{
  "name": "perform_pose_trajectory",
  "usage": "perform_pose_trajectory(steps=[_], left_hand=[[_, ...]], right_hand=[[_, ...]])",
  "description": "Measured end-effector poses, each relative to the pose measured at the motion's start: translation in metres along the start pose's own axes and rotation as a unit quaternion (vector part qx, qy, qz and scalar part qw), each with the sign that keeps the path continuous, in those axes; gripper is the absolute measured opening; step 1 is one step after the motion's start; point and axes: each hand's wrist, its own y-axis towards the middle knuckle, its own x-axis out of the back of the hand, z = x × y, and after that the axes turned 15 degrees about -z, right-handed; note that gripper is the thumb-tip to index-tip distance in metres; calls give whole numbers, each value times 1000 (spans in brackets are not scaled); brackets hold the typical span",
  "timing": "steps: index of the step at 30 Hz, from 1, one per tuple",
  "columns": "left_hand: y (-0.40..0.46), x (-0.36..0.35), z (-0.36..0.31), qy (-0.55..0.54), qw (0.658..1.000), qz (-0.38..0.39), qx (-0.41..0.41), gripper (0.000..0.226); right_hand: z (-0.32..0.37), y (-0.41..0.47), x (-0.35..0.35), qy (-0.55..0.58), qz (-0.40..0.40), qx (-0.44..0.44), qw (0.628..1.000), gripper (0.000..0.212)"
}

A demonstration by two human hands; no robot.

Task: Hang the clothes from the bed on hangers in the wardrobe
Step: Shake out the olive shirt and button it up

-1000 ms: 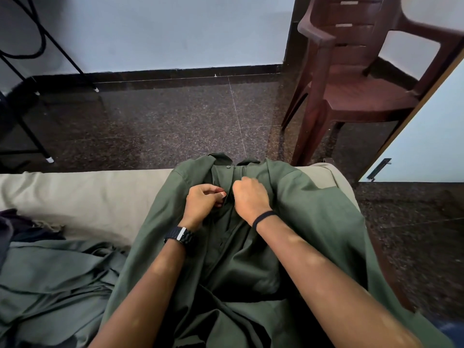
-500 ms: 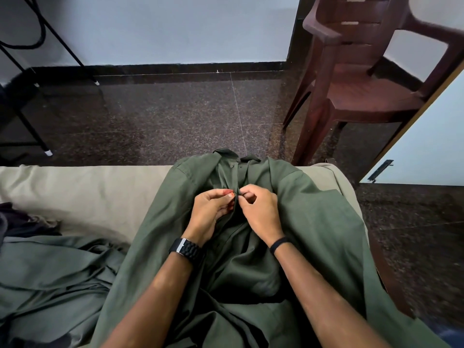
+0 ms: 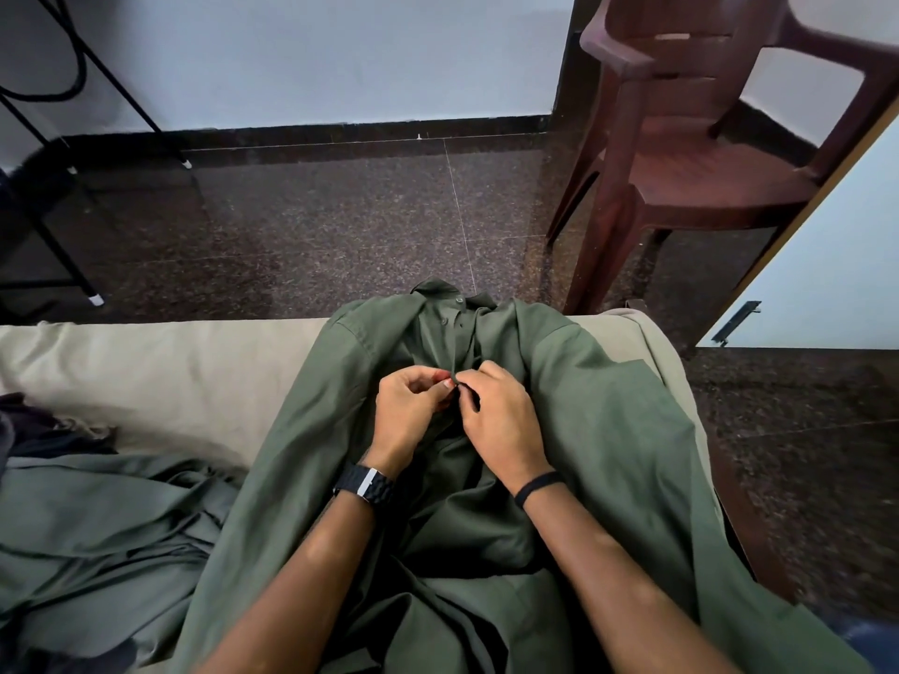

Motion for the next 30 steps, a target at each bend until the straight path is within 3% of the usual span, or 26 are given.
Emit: perform_pose_trajectory(steps=[4, 12, 19, 25, 27, 30], left_hand=[[-2, 1, 2, -8, 1000, -13, 4, 14], [0, 1, 1, -19, 999, 5, 36, 16], [-1, 0, -4, -56, 997, 9, 48, 11], [-5, -4, -19, -50, 998, 41, 27, 9], [-5, -5, -22, -22, 999, 35, 6, 6], [-3, -6, -27, 8, 999, 46, -18, 10]], right_hand=[[2, 1, -1, -22, 18, 6, 1000, 15], [-5, 4, -1, 92, -14, -79, 993, 10], [-12, 13, 7, 127, 54, -105, 985, 11], [-11, 23, 6, 135, 61, -148, 978, 7], [-9, 24, 8, 180, 73, -203, 960, 12], [-6, 25, 17, 284, 83, -311, 903, 20]])
